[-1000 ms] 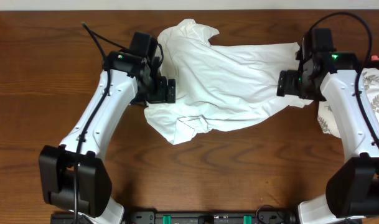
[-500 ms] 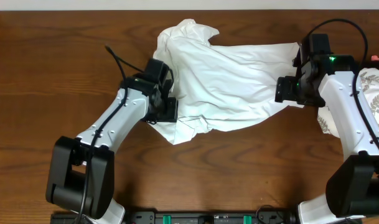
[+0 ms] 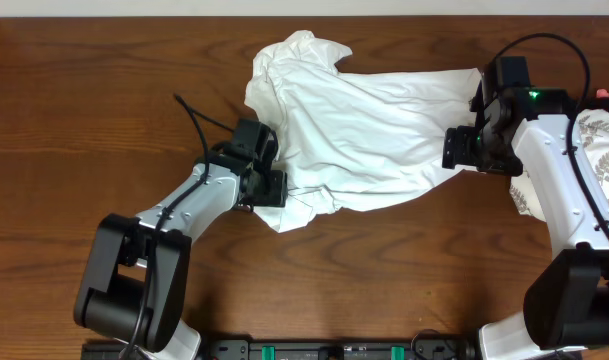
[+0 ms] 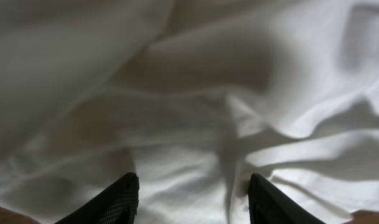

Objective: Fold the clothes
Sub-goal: 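Grasp the T-shirt's left and right edges with both grippers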

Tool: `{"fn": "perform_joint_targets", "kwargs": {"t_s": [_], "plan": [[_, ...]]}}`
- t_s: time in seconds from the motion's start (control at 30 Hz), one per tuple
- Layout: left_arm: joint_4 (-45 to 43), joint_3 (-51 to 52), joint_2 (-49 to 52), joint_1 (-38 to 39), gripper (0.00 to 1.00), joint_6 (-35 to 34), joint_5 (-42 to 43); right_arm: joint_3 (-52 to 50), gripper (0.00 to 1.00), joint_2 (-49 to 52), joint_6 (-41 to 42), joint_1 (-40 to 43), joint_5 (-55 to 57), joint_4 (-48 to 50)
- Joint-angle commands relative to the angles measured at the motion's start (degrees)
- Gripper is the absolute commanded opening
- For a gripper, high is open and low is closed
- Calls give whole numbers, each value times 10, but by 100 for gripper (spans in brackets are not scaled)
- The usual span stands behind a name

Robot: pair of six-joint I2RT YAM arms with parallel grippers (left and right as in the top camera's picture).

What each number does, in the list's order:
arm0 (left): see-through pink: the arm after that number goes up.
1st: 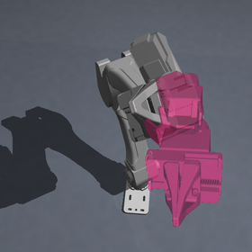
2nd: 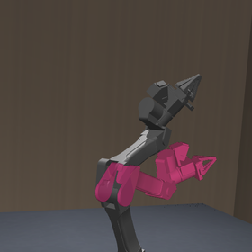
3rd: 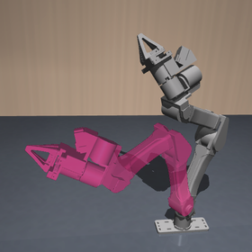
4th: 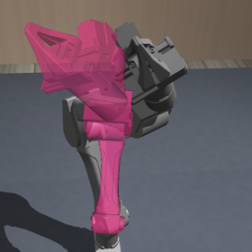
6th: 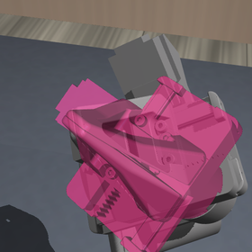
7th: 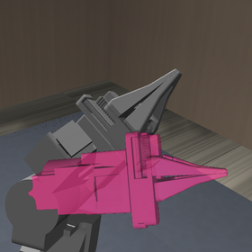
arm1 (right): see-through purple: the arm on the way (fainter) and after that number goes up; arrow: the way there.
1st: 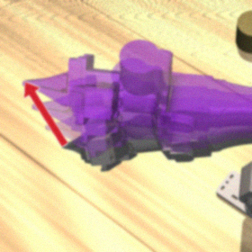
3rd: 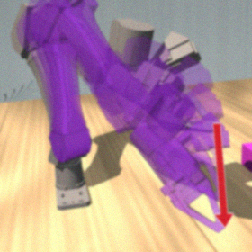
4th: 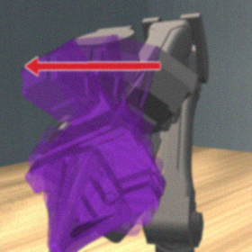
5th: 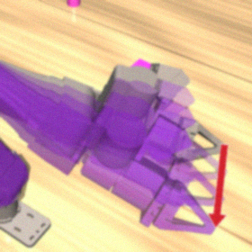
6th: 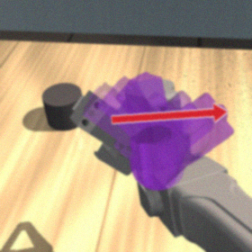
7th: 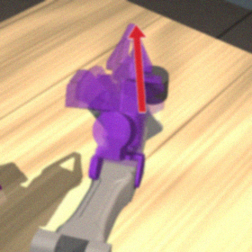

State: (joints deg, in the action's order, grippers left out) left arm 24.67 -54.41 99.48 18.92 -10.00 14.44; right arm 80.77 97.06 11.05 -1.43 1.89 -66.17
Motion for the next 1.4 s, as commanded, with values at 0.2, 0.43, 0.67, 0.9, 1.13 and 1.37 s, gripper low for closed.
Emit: {"fn": "perform_joint_targets", "kwargs": {"t_s": [0.2,0.43,0.67,0.9,1.13,1.37], "plan": [[70,34,-1,-75,57,-58,-51,-4,83,2,-14,-2,-5,-8],[85,36,-1,-195,57,-89,-63,-4,81,2,-37,-2,-57,-24],[82,36,-1,-237,57,-94,-60,-11,72,2,-82,-30,-137,-29],[74,36,-1,-235,57,-94,-59,-93,71,2,-93,-97,-104,62],[74,36,-1,-235,57,-94,-59,-188,74,2,71,-94,31,139],[74,36,-1,-235,57,-94,-59,-194,75,2,147,-66,29,147]]}}
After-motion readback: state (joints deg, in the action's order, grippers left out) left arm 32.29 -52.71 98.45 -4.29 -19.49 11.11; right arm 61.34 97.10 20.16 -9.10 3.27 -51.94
